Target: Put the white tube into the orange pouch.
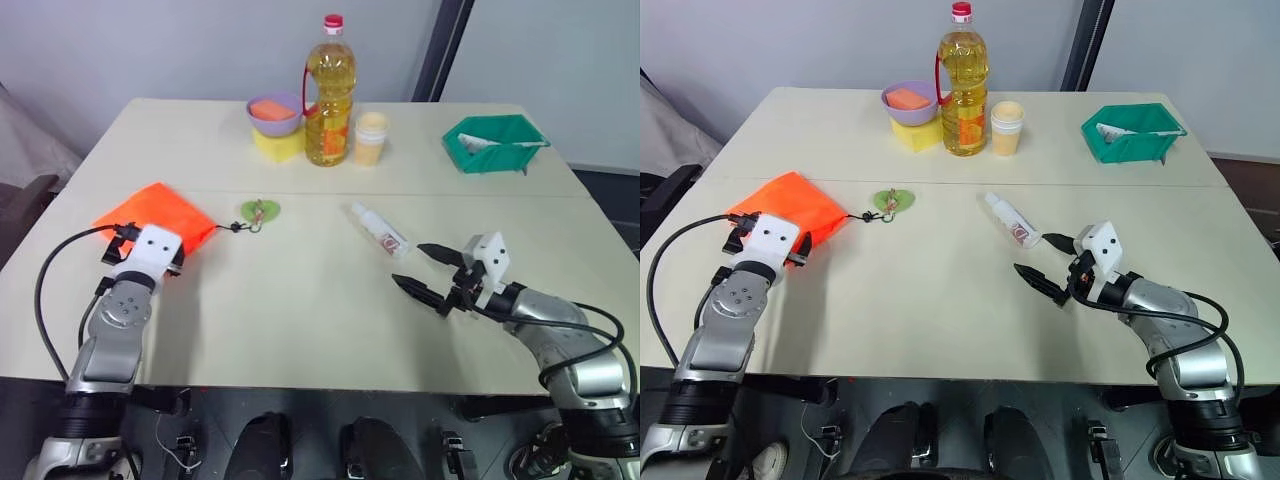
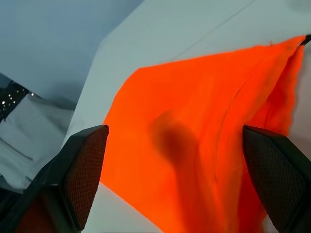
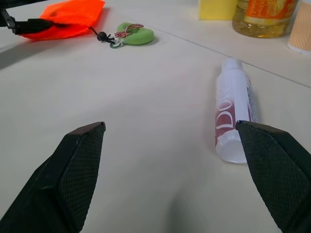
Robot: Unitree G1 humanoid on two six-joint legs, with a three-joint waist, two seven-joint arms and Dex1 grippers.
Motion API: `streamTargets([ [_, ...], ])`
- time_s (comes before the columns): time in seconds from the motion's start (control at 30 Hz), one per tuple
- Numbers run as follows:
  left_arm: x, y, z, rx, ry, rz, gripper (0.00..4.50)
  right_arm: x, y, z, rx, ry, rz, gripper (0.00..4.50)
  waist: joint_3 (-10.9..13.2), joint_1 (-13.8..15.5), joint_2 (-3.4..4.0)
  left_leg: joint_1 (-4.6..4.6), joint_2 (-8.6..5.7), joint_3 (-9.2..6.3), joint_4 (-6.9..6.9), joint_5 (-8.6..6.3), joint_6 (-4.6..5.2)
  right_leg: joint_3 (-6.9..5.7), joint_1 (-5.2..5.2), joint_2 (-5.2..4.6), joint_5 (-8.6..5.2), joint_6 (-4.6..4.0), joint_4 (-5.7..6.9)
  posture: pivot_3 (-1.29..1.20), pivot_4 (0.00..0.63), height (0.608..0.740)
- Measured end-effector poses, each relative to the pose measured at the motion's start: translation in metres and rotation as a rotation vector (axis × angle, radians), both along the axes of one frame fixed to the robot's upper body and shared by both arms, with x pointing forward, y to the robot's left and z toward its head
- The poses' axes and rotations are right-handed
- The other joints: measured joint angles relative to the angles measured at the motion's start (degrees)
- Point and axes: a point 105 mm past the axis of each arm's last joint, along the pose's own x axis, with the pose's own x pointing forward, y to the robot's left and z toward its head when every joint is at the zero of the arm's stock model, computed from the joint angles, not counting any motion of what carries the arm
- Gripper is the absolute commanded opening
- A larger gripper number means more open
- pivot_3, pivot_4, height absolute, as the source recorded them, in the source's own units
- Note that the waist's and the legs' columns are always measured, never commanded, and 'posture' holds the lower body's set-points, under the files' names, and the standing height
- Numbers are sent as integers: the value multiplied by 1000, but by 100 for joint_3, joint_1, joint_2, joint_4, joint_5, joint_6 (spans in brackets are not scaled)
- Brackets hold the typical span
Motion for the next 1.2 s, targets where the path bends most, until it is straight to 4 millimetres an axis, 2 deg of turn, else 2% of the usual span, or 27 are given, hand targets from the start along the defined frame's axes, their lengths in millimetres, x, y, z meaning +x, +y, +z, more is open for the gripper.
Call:
streamTargets([
  [0.2,-2,11,-3,13,12,42,4500,-2,0,0,0,-8,6,4465,0,3,0,0,0,0,1,0,-1,0,0,0,0,0,2,0,150,737],
  [0.23,-2,13,-3,11,12,50,4245,-2,0,-1,0,-7,6,4490,0,3,0,0,0,0,1,0,-1,0,0,0,0,0,2,0,150,737],
  [0.3,-4,17,-1,8,5,64,3588,-2,-1,-2,0,-5,5,4500,0,3,0,0,0,0,1,1,-1,0,0,0,0,0,3,0,150,737],
  [0.5,-6,19,0,7,-11,59,467,-3,0,0,-1,-19,13,4500,0,3,0,1,0,0,2,1,-1,0,0,0,0,0,4,0,150,737],
  [0.53,-7,19,0,9,-17,55,61,-3,0,0,-1,-19,15,4500,0,2,0,1,0,0,2,1,-1,0,0,0,0,0,4,0,150,737],
  [0.8,-9,9,4,-21,-39,-19,61,1,0,2,-10,-30,10,4500,0,2,0,2,0,0,3,1,-1,0,0,-1,0,0,5,0,150,737],
  [0.97,-8,-15,2,-141,-32,-127,61,9,-1,4,-29,-33,-21,4500,0,1,0,1,0,0,4,1,-2,0,1,-1,0,0,6,0,150,737],
  [1.1,-8,-34,8,-170,-38,-207,61,31,-8,-6,-101,-18,-136,4500,-1,-8,-1,5,0,1,5,2,-3,1,2,0,0,0,9,0,150,737],
  [1.2,-7,-46,5,-214,-23,-233,61,44,-9,-18,-110,9,-215,4500,-1,-5,-1,4,-1,1,3,3,-4,1,0,1,0,0,10,0,150,737],
])
